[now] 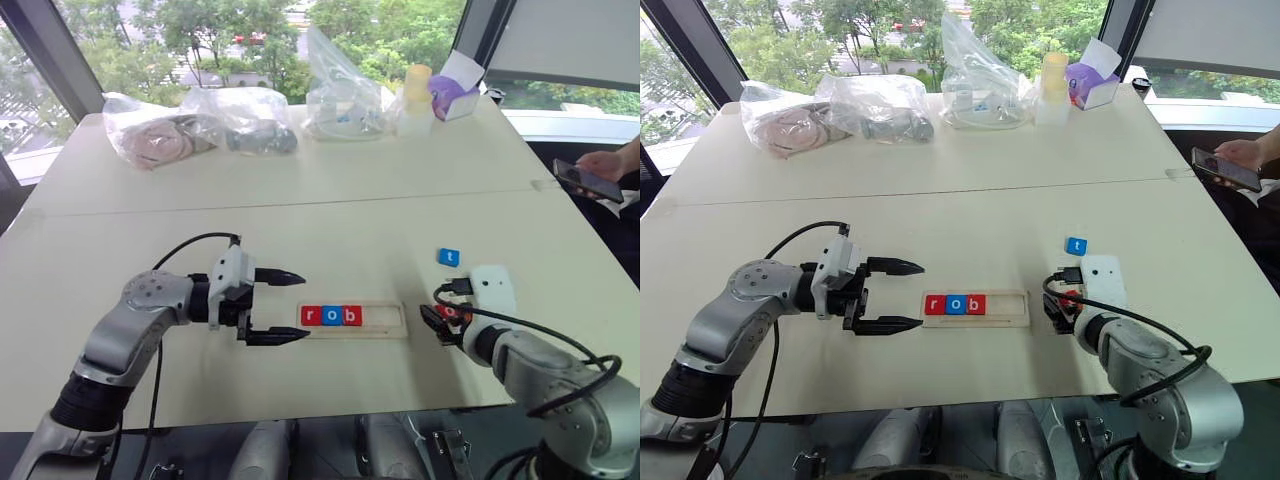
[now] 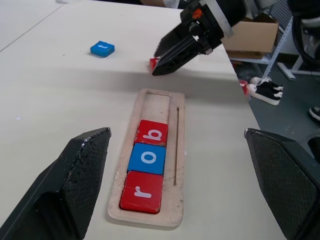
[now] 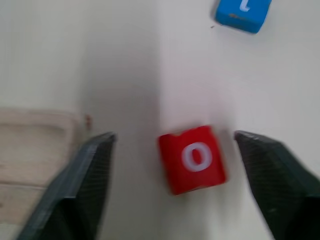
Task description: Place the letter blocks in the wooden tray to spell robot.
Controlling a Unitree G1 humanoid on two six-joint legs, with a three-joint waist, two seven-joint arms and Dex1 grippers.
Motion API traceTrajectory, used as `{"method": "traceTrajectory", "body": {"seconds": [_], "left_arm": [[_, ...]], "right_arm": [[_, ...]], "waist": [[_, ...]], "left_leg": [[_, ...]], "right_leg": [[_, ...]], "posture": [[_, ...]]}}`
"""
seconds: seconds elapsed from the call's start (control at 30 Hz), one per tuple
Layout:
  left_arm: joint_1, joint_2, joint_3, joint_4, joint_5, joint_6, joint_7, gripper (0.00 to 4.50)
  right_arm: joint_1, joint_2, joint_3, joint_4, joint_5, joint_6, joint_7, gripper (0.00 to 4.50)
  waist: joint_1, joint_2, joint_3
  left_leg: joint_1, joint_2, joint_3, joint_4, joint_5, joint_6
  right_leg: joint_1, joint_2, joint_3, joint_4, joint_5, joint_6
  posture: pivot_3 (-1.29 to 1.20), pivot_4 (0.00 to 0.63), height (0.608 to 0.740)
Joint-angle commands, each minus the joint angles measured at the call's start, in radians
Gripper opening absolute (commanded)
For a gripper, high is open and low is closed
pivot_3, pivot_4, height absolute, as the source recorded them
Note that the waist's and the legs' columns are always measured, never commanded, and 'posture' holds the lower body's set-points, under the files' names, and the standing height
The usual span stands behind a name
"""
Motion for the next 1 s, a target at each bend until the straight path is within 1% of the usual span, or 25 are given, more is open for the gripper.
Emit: {"method": "traceTrajectory", "body": {"seconds": [0.03, 0.07, 0.13, 0.17, 0.2, 0.23, 0.27, 0.3, 0.33, 0.4, 0.5, 0.63, 0.77, 0.97, 1.0], "left_arm": [[-0.018, -0.013, 0.000, -0.001, 0.005, -0.025, 0.006, 4.50], [-0.022, -0.016, -0.001, 0.002, 0.008, -0.027, 0.006, 4.50], [-0.027, -0.023, -0.003, 0.008, 0.012, -0.030, 0.007, 4.50], [-0.030, -0.026, -0.004, 0.010, 0.013, -0.031, 0.007, 4.50], [-0.034, -0.029, -0.006, 0.013, 0.016, -0.032, 0.008, 4.50], [-0.038, -0.032, -0.006, 0.014, 0.016, -0.030, 0.011, 4.50], [-0.039, -0.034, -0.005, 0.010, 0.017, -0.030, 0.013, 4.50], [-0.041, -0.035, -0.003, 0.007, 0.017, -0.026, 0.016, 4.50], [-0.043, -0.037, -0.002, 0.006, 0.016, -0.024, 0.019, 4.50], [-0.049, -0.038, -0.002, 0.004, 0.016, -0.017, 0.024, 4.50], [-0.057, -0.040, -0.004, -0.008, 0.013, -0.004, 0.036, 4.50], [-0.060, -0.036, 0.004, -0.033, -0.001, 0.024, 0.054, 4.50], [-0.054, -0.027, 0.009, -0.055, -0.007, 0.043, 0.064, 4.50], [-0.051, -0.020, 0.012, -0.072, -0.014, 0.059, 0.075, 4.50], [-0.050, -0.019, 0.012, -0.072, -0.013, 0.058, 0.075, 4.50]], "right_arm": [[-0.084, -0.273, 0.045, 0.042, 0.130, 0.004, 0.240, 4.46], [-0.077, -0.382, 0.078, 0.076, 0.119, -0.081, 0.335, 4.46], [-0.043, -0.548, 0.143, 0.155, 0.044, -0.315, 0.500, 4.46], [-0.029, -0.593, 0.166, 0.187, 0.012, -0.408, 0.552, 4.46], [-0.010, -0.635, 0.188, 0.239, -0.037, -0.546, 0.630, 4.46], [0.020, -0.685, 0.212, 0.315, -0.112, -0.761, 0.745, 4.46], [0.033, -0.722, 0.235, 0.411, -0.160, -0.954, 0.885, 4.46], [0.032, -0.744, 0.260, 0.496, -0.196, -1.099, 0.990, 4.46], [0.025, -0.752, 0.278, 0.559, -0.216, -1.193, 1.058, 4.46], [-0.025, -0.734, 0.323, 0.676, -0.261, -1.321, 1.131, 4.46], [-0.111, -0.698, 0.391, 0.826, -0.329, -1.443, 1.219, 4.46], [-0.190, -0.638, 0.434, 0.949, -0.357, -1.509, 1.306, 4.46], [-0.230, -0.588, 0.458, 1.019, -0.403, -1.573, 1.330, 4.46], [-0.240, -0.557, 0.472, 1.056, -0.444, -1.619, 1.355, 4.46], [-0.241, -0.557, 0.475, 1.063, -0.457, -1.635, 1.354, 4.23]], "waist": [[0.000, 0.000, 0.000], [0.001, -0.001, 0.000], [0.002, -0.002, 0.000], [0.002, -0.002, 0.000], [0.002, -0.002, 0.000], [0.002, -0.002, 0.000], [0.002, -0.002, 0.001], [0.001, -0.002, 0.001], [0.000, -0.002, 0.001], [-0.002, -0.003, 0.001], [-0.004, -0.003, 0.003], [0.000, -0.003, 0.003], [0.002, -0.003, 0.003], [0.003, -0.003, 0.003], [0.003, -0.003, 0.003]], "left_leg": [[0.000, 0.000, 0.000, 0.001, 0.000, 0.000], [0.001, 0.001, 0.000, 0.000, 0.000, 0.000], [0.001, 0.001, -0.001, 0.000, 0.000, 0.001], [0.001, 0.002, -0.002, -0.001, -0.001, 0.001], [0.001, 0.002, -0.002, -0.001, -0.001, 0.001], [0.001, 0.001, -0.002, -0.001, -0.001, 0.002], [0.001, 0.001, -0.001, -0.001, -0.001, 0.002], [0.001, 0.000, 0.000, 0.000, -0.002, 0.003], [0.001, 0.000, 0.001, 0.000, -0.002, 0.003], [0.001, 0.000, 0.002, 0.000, -0.002, 0.003], [0.002, 0.001, 0.002, 0.000, -0.002, 0.003], [0.002, 0.001, 0.000, 0.000, -0.002, 0.003], [0.002, 0.001, 0.000, 0.000, -0.002, 0.002], [0.002, 0.000, 0.000, 0.000, -0.002, 0.002], [0.002, 0.000, 0.000, 0.000, -0.002, 0.002]], "right_leg": [[0.001, 0.000, 0.000, 0.000, 0.000, 0.000], [0.001, 0.000, -0.001, 0.000, 0.000, 0.000], [0.003, 0.001, -0.003, -0.001, -0.001, 0.002], [0.004, 0.001, -0.005, -0.001, -0.001, 0.003], [0.004, 0.001, -0.005, -0.001, -0.001, 0.005], [0.004, 0.001, -0.005, -0.001, -0.001, 0.006], [0.004, 0.000, -0.005, -0.002, -0.001, 0.006], [0.004, 0.000, -0.004, -0.002, -0.001, 0.007], [0.004, -0.001, -0.004, -0.003, -0.001, 0.007], [0.005, -0.001, -0.003, -0.004, -0.001, 0.008], [0.005, 0.000, -0.002, -0.003, 0.000, 0.007], [0.004, 0.000, -0.002, -0.002, 0.000, 0.007], [0.004, -0.001, -0.002, -0.002, 0.000, 0.007], [0.004, -0.001, -0.001, -0.002, 0.000, 0.007], [0.004, -0.001, -0.001, -0.002, 0.000, 0.006]], "posture": [[0.00, 0.150, 0.740], [0.00, 0.150, 0.740], [0.00, 0.150, 0.740], [0.00, 0.150, 0.740], [0.00, 0.150, 0.740], [0.00, 0.150, 0.740], [0.00, 0.150, 0.740], [0.00, 0.150, 0.740], [0.00, 0.150, 0.740], [0.00, 0.150, 0.740], [0.00, 0.150, 0.740], [0.00, 0.150, 0.740], [0.00, 0.150, 0.740], [0.00, 0.150, 0.740], [0.00, 0.150, 0.740]]}}
